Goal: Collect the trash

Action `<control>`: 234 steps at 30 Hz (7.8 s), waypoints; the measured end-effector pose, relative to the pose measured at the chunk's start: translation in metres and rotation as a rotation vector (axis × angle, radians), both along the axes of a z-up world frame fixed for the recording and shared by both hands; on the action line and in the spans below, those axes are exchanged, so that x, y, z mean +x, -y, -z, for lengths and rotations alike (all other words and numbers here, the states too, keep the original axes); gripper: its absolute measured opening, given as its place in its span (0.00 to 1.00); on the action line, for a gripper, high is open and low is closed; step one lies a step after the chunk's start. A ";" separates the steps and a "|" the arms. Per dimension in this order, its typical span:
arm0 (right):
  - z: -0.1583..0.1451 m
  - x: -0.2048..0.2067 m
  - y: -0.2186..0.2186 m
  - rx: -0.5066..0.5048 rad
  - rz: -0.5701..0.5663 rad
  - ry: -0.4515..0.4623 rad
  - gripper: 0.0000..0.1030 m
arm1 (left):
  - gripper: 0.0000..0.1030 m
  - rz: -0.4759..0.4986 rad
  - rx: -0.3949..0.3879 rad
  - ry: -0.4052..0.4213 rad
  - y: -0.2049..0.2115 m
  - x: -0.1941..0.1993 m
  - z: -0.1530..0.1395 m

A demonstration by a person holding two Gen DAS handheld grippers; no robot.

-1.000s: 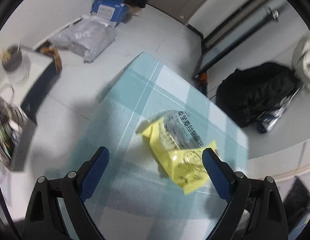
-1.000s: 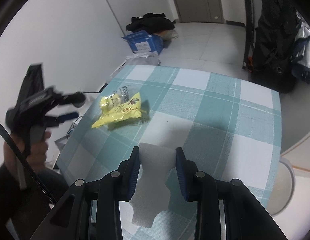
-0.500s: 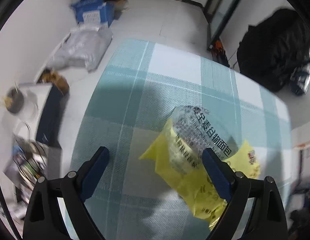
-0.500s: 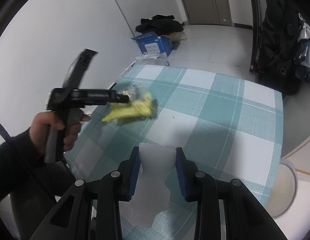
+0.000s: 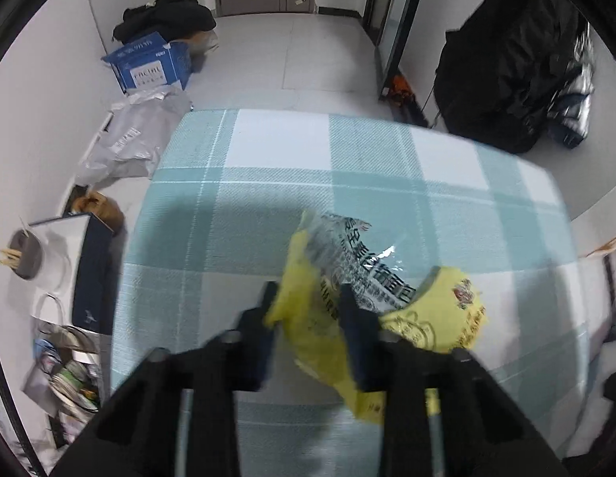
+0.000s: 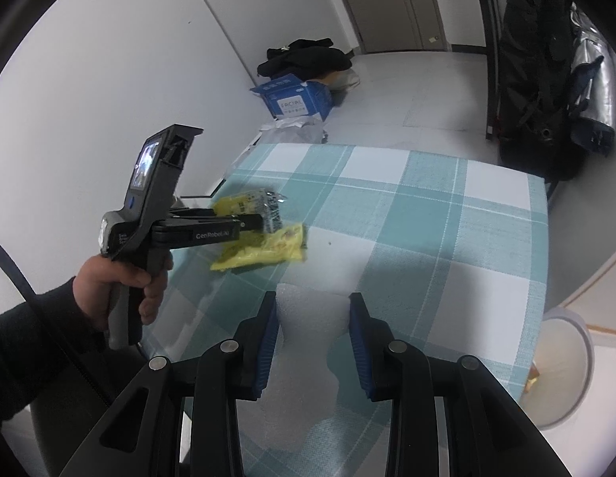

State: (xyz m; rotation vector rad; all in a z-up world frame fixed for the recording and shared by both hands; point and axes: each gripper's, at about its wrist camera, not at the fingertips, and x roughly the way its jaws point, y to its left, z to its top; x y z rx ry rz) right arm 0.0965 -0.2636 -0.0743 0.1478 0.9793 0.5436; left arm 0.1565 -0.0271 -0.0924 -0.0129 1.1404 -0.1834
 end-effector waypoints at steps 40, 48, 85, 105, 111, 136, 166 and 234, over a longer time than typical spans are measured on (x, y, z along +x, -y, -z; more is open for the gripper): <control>-0.073 -0.027 0.113 0.075 0.320 0.202 0.32 | 0.05 0.193 -0.188 0.253 0.093 -0.069 -0.138; -0.125 -0.053 0.186 0.067 0.444 0.305 0.32 | 0.05 0.326 -0.256 0.277 0.158 -0.075 -0.160; 0.030 -0.111 0.449 0.151 0.953 0.021 0.32 | 0.05 0.700 -0.167 0.045 0.390 -0.065 -0.043; 0.165 -0.018 0.414 0.331 0.869 -0.262 0.32 | 0.05 0.756 0.265 -0.223 0.439 -0.050 0.062; 0.195 -0.008 0.408 0.324 0.836 -0.295 0.32 | 0.05 0.729 0.331 -0.326 0.437 -0.041 0.093; 0.218 0.004 0.383 0.228 0.740 -0.328 0.49 | 0.16 0.631 0.319 -0.397 0.432 -0.027 0.121; 0.042 0.006 0.393 -0.088 0.603 -0.192 0.67 | 0.46 0.479 0.008 -0.052 0.374 -0.043 -0.042; 0.009 -0.050 0.332 0.041 0.745 -0.183 0.82 | 0.64 0.391 -0.016 0.025 0.329 -0.085 -0.076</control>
